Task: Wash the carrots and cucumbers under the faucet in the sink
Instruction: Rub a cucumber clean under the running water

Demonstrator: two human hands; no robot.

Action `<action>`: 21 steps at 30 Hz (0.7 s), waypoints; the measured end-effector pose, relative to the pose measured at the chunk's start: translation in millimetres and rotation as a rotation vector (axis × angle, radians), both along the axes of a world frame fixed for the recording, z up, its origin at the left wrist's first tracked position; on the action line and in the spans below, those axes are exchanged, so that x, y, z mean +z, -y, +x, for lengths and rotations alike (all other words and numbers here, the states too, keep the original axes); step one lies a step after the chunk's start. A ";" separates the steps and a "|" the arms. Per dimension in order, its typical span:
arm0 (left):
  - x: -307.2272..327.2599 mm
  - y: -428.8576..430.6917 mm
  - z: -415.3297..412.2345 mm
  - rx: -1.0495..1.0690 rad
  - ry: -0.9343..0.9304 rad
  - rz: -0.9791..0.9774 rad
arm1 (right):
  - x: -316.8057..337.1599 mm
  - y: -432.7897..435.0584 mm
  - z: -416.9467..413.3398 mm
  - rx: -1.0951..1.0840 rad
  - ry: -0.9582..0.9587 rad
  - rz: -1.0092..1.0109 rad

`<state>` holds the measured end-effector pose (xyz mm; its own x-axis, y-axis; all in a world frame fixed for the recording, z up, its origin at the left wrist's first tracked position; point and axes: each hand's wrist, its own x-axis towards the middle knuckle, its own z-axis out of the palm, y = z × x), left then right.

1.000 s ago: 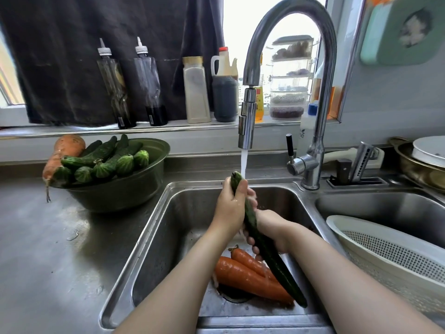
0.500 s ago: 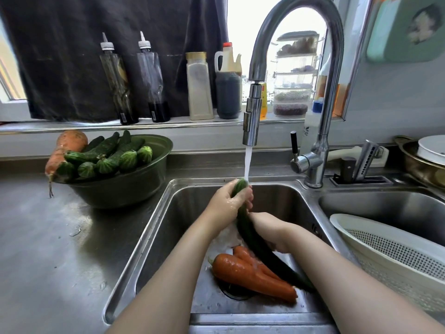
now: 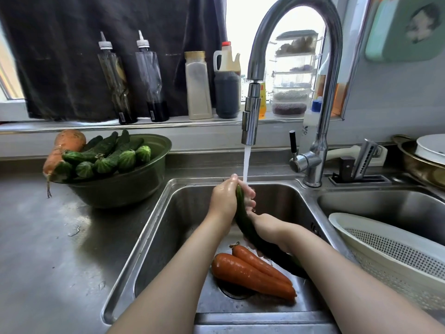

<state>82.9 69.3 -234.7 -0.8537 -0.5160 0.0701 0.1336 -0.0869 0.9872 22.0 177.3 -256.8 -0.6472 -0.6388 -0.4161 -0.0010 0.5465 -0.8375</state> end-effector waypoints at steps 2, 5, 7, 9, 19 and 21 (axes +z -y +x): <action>-1.6 3.3 0.7 -0.082 0.042 0.181 | 0.9 -1.8 -2.0 0.009 -0.016 0.001; -5.4 10.4 3.5 -0.186 0.022 0.281 | 0.2 -3.7 -4.0 0.003 0.019 -0.004; -5.9 13.5 4.4 -0.205 0.029 0.187 | -2.1 -4.3 -6.3 0.008 0.046 0.003; -4.7 13.7 6.3 -0.235 0.020 0.043 | -1.9 -5.2 -6.4 0.006 0.052 0.030; 0.8 14.4 14.7 -0.297 0.050 -0.232 | 3.6 -7.6 -2.6 -0.012 0.061 0.035; -2.7 12.6 11.2 -0.316 0.048 -0.048 | 2.7 -7.5 -3.5 -0.012 0.064 0.056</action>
